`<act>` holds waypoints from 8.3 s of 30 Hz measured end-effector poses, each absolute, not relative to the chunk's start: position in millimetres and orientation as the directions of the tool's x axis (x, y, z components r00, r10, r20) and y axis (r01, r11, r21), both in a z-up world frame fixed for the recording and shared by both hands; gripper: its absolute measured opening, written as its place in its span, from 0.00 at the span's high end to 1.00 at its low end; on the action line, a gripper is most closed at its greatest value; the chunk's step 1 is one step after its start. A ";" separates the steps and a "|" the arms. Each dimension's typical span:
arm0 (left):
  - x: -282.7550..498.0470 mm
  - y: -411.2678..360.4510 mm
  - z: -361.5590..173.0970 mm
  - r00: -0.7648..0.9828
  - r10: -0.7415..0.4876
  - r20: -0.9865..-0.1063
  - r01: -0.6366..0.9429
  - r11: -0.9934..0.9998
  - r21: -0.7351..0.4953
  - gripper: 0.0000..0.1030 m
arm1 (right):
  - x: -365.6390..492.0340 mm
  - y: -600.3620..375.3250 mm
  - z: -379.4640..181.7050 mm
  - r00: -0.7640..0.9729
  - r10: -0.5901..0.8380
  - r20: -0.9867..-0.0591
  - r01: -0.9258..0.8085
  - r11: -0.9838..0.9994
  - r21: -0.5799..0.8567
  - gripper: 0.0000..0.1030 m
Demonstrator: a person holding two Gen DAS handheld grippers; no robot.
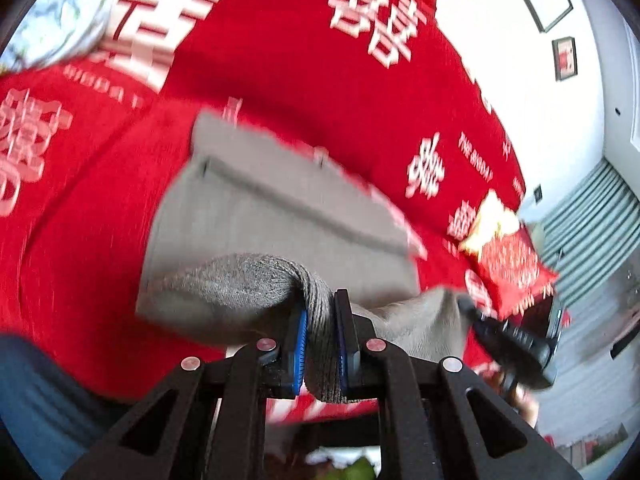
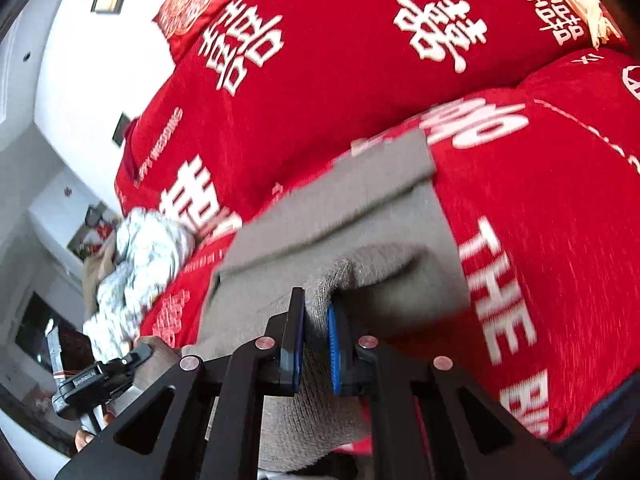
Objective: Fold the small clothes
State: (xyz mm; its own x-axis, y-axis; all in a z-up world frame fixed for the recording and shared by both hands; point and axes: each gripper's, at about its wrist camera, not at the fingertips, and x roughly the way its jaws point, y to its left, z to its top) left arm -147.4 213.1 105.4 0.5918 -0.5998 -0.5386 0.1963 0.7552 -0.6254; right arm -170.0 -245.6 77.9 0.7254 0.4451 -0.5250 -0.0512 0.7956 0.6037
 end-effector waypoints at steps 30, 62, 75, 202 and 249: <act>-95.5 158.7 11.2 0.446 -0.664 -0.600 0.044 0.686 -0.727 0.79 | -150.4 -223.6 2.2 0.576 0.539 -0.615 -0.017 0.760 0.650 0.85; -70.2 142.4 150.7 0.689 -0.576 -0.441 0.219 0.745 -0.631 0.88 | -119.7 -228.7 151.4 0.760 0.448 -0.471 -0.158 0.830 0.534 0.86; -19.4 142.9 131.5 0.683 -0.569 -0.458 0.162 0.729 -0.665 0.88 | -67.2 -225.8 140.7 0.772 0.400 -0.493 -0.106 0.847 0.521 0.87; -66.3 163.8 2.0 0.602 -0.437 -0.668 0.091 0.869 -0.486 0.01 | -82.9 -168.0 6.1 0.741 0.000 -0.672 -0.074 0.994 -0.081 0.00; 1.1 216.9 -30.9 0.651 -0.587 -0.482 -0.069 0.586 -0.807 0.91 | 183.5 116.1 9.5 0.347 0.248 -0.904 -0.251 0.954 0.165 0.00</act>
State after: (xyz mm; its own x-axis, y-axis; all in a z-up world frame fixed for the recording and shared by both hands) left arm 1.1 216.9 -30.9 0.6510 -0.5868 -0.4816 -0.0689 0.5861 -0.8073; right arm 183.5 116.1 9.5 0.3475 0.2479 -0.9043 -0.2515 0.9537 0.1648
